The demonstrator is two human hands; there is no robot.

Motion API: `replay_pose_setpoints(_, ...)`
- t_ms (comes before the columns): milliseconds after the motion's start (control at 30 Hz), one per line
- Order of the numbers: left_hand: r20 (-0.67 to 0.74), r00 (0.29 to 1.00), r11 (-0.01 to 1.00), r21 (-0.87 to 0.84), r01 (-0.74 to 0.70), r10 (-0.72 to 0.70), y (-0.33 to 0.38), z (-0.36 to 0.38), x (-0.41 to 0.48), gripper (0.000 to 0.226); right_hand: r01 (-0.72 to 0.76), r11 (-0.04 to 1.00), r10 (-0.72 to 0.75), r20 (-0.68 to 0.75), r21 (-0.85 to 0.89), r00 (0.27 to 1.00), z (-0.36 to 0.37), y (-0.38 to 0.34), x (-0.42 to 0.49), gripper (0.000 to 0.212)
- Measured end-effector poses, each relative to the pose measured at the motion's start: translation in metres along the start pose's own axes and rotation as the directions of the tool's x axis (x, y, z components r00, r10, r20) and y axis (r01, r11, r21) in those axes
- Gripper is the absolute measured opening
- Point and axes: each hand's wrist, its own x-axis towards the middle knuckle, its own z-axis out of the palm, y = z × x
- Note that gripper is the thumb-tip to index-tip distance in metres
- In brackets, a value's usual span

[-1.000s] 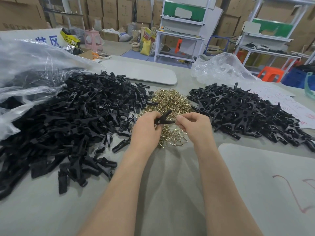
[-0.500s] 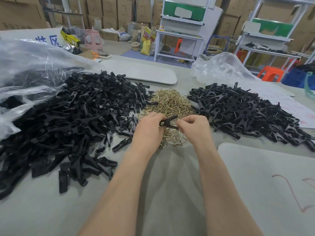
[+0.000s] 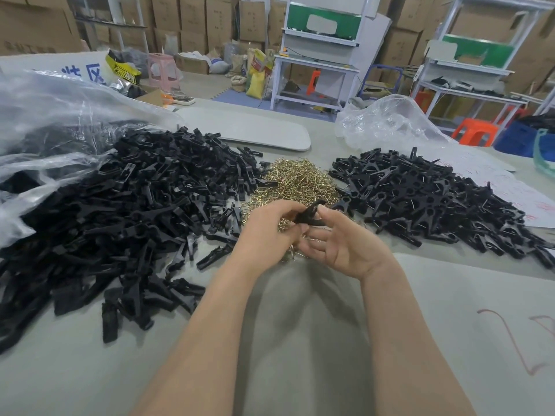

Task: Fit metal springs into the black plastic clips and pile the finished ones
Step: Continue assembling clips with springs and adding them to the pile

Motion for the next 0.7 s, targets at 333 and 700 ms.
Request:
replay_pose_setpoints(333,-0.011,0.995,0.995,0.001,-0.099,0.099,0.008,-0.002,0.000,0.029,0.067,0.996,-0.071,0.083,0.056,0.994,-0.002,0.007,0.007,0.050)
replay_pose_setpoints(700,-0.134,0.976,0.985,0.009,-0.170,0.169,0.008,0.002,0.001,0.030,0.181,0.983,-0.181,-0.003,0.042,0.983,0.006,0.011,0.016,0.054)
